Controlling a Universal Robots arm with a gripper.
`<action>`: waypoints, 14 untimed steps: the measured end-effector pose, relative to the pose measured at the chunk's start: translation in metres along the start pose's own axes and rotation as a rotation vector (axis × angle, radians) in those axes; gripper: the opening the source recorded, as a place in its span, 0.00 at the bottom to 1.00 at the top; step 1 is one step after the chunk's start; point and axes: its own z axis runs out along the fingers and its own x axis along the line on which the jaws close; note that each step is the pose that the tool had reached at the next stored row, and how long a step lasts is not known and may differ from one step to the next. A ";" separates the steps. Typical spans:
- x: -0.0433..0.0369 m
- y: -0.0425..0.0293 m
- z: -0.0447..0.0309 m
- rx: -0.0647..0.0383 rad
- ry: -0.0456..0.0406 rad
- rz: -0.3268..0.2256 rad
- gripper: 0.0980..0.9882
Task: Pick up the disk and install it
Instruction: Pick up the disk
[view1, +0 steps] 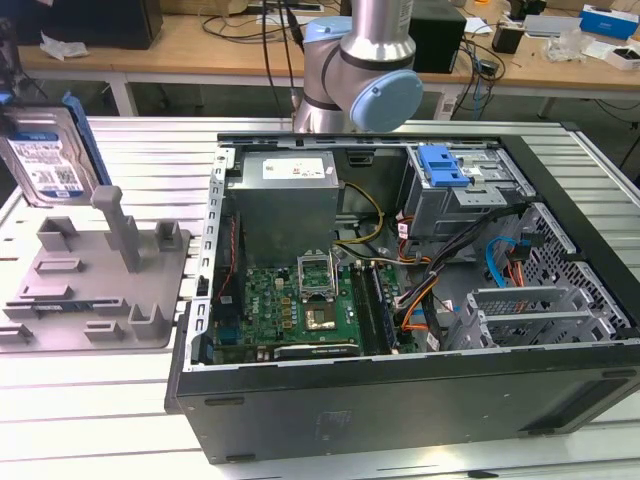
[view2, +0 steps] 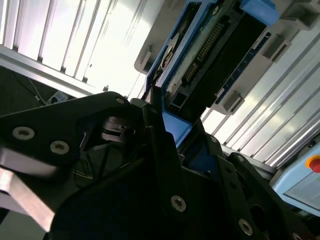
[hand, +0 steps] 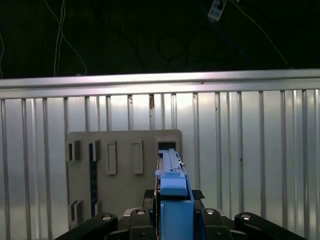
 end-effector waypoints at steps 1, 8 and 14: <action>0.0003 0.0000 -0.0046 0.000 0.0000 0.000 0.30; 0.0025 0.0002 -0.0444 0.000 0.0001 0.000 0.30; 0.0041 0.0004 -0.0803 0.000 0.0000 0.000 0.30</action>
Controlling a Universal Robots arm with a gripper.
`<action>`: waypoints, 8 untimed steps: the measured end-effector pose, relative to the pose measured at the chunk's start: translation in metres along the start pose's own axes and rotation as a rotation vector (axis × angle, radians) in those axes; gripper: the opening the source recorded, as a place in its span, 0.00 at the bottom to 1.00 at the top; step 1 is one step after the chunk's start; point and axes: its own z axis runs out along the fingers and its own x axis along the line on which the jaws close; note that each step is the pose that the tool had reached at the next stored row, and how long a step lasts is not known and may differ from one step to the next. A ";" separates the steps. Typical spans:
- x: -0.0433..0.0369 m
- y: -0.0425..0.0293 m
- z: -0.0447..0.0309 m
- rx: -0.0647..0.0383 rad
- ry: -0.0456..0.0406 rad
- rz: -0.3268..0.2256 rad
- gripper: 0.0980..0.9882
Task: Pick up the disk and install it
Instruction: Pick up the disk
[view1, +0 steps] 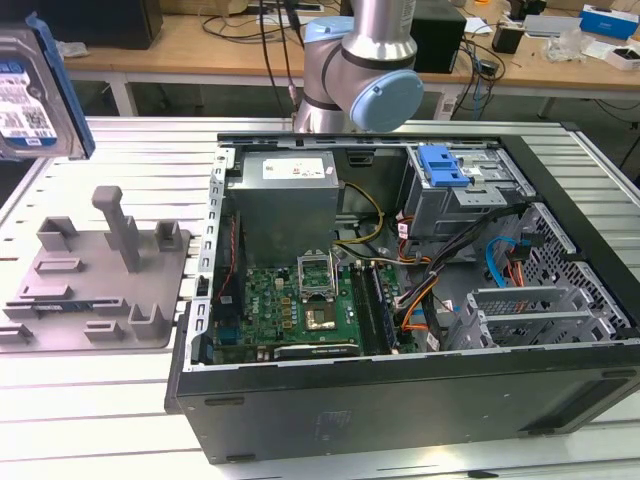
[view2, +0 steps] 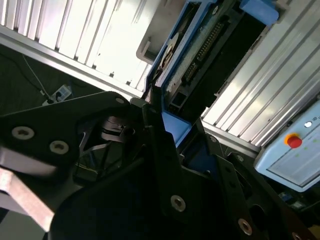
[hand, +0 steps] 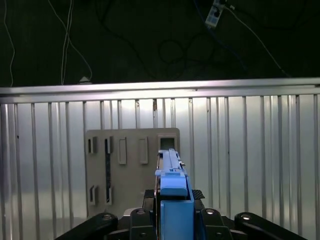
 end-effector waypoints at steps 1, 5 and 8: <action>0.0002 0.0000 -0.0042 0.000 0.0000 0.000 0.30; 0.0006 0.0000 -0.0114 0.000 0.0000 0.000 0.30; 0.0006 0.0000 -0.0115 0.000 0.0000 0.000 0.30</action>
